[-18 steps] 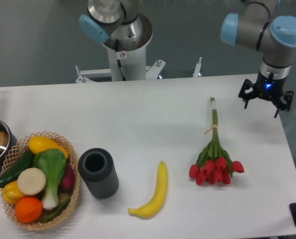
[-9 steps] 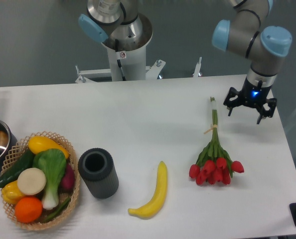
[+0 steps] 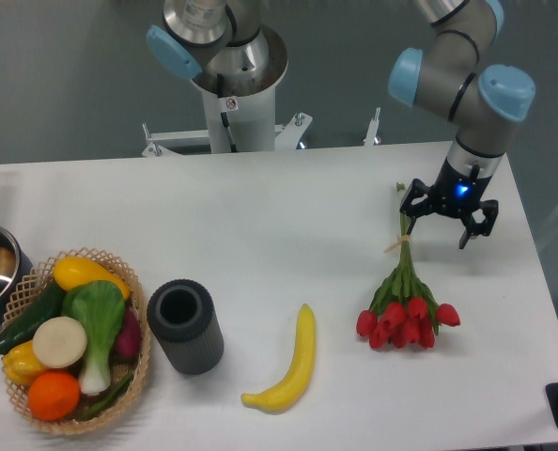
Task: Pick up the flowers from the table
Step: 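Move the open gripper over the stems of the red tulip bunch, then lower the gripper around the tulip stems and close it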
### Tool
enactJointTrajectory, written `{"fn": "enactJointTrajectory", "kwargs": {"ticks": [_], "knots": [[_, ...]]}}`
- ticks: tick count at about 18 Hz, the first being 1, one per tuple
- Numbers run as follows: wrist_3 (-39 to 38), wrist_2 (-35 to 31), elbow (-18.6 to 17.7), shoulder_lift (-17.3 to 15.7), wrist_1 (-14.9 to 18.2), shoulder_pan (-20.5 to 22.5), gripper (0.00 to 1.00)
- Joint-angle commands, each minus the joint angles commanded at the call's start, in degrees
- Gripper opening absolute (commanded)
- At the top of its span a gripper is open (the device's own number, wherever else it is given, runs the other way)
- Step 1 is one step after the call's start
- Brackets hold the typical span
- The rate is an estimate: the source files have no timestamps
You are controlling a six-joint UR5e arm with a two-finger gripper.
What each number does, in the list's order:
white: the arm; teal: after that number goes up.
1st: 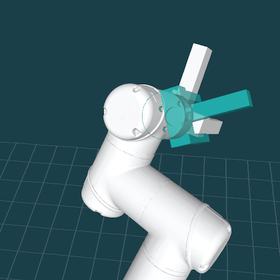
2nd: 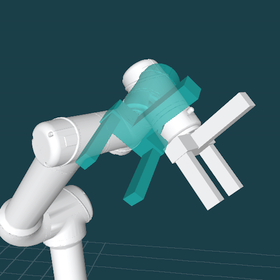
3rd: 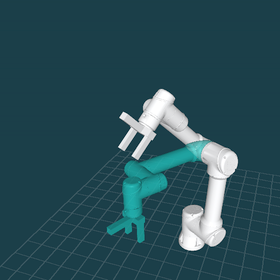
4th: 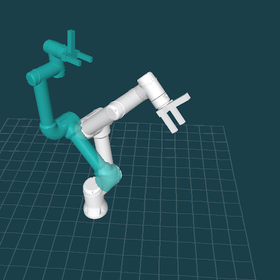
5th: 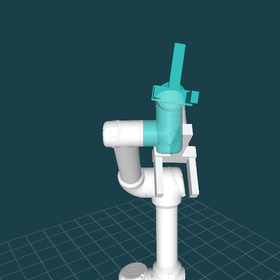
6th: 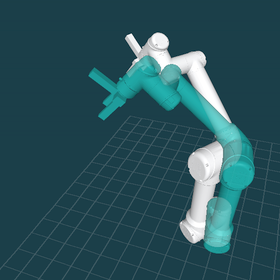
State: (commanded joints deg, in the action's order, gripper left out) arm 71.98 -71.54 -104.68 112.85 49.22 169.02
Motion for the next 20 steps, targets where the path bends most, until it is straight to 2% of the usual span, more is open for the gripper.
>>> {"fn": "enactJointTrajectory", "kwargs": {"ticks": [2, 16, 19, 20], "knots": [[0.09, 0.0, 0.0, 1.05, 0.09, -0.36, 1.0], [0.0, -2.02, -0.62, 3.08, 0.53, -2.02, 1.0], [0.0, -2.02, -0.62, 3.51, 0.61, -2.81, 0.95], [0.0, -2.11, -0.62, 3.6, 0.61, -2.82, 0.9]]}}
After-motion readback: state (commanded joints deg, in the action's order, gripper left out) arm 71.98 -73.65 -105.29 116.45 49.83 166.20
